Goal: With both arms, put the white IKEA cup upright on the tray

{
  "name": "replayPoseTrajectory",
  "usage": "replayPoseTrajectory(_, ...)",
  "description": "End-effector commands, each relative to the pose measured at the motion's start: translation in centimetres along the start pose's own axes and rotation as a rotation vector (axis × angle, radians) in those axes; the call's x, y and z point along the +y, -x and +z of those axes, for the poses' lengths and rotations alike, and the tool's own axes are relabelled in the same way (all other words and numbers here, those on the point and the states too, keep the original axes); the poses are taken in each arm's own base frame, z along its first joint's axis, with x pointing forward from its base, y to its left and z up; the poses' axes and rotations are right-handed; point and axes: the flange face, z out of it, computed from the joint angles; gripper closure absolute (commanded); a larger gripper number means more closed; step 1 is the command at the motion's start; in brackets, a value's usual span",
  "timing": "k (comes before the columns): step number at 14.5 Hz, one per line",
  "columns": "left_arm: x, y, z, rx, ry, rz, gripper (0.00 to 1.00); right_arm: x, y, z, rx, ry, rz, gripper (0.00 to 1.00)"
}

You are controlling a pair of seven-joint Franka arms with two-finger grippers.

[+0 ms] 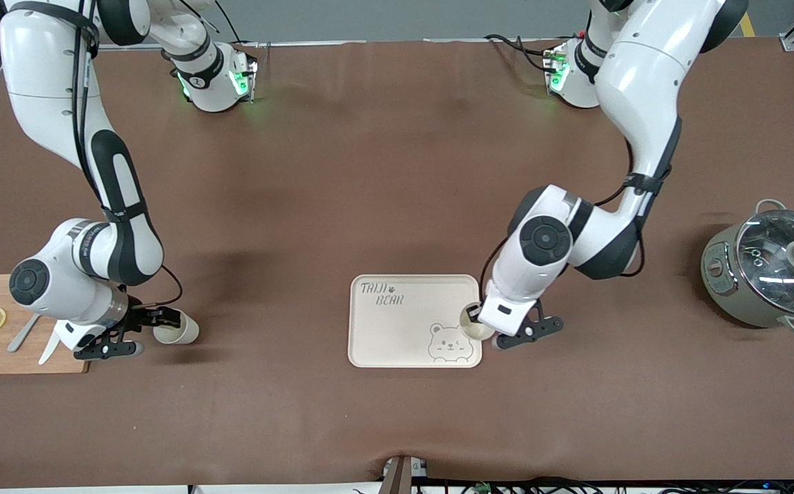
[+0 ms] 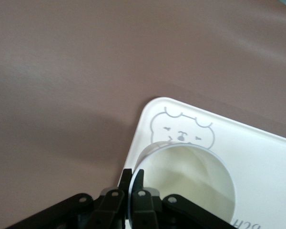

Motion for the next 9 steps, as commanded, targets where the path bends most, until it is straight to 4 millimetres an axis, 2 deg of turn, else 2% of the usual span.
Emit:
replayPoseTrajectory(1,1.2,0.5,1.5,0.001,0.015,-0.016,1.0,-0.4,-0.3,-0.1,0.008,-0.008,0.0,0.28)
replayPoseTrajectory(3,1.6,1.0,2.6,-0.005,0.018,-0.009,1.0,-0.5,-0.3,0.0,0.008,-0.008,-0.002,0.48)
replayPoseTrajectory(5,1.4,1.3,3.9,-0.018,0.009,-0.01,1.0,-0.6,-0.4,-0.1,0.009,-0.008,-0.002,0.62)
replayPoseTrajectory(7,1.5,1.7,4.9,-0.023,0.009,-0.005,1.0,-0.6,-0.4,-0.1,0.009,-0.008,-0.005,0.84)
replayPoseTrajectory(9,1.4,1.8,5.4,-0.028,0.005,-0.005,1.0,-0.6,-0.4,-0.1,0.009,-0.008,-0.007,0.97)
